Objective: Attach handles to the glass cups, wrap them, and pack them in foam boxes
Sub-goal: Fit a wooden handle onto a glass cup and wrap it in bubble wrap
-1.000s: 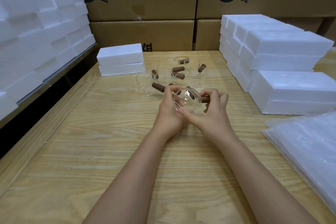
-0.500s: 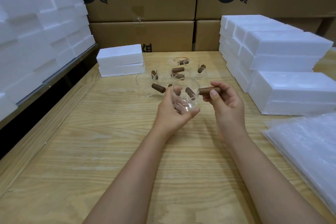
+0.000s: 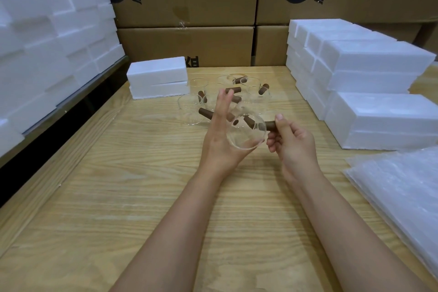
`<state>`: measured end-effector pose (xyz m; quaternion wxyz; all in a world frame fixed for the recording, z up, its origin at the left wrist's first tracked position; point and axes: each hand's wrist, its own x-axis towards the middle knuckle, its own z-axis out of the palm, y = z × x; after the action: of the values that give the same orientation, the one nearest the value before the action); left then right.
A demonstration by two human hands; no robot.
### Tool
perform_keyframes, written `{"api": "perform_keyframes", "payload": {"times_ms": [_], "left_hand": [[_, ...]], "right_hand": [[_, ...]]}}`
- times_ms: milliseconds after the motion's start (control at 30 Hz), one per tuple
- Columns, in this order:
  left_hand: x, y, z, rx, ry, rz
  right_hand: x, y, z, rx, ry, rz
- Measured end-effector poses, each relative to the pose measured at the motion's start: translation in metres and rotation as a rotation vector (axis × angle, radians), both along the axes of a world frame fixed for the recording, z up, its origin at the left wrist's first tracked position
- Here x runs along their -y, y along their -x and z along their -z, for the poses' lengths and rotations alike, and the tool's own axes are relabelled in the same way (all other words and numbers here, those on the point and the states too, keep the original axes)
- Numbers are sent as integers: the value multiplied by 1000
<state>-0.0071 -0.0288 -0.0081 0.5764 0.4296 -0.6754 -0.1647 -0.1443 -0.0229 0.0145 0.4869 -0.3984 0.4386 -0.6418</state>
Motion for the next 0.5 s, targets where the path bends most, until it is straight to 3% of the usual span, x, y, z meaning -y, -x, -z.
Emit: {"api": "perform_keyframes", "payload": {"times_ms": [267, 500], "left_hand": [[1, -2, -1, -37, -46, -23], [-2, 2, -2, -20, -41, -62]], "right_hand": [[-1, -4, 2, -184, -17, 82], [-17, -20, -2, -368, 204, 107]]}}
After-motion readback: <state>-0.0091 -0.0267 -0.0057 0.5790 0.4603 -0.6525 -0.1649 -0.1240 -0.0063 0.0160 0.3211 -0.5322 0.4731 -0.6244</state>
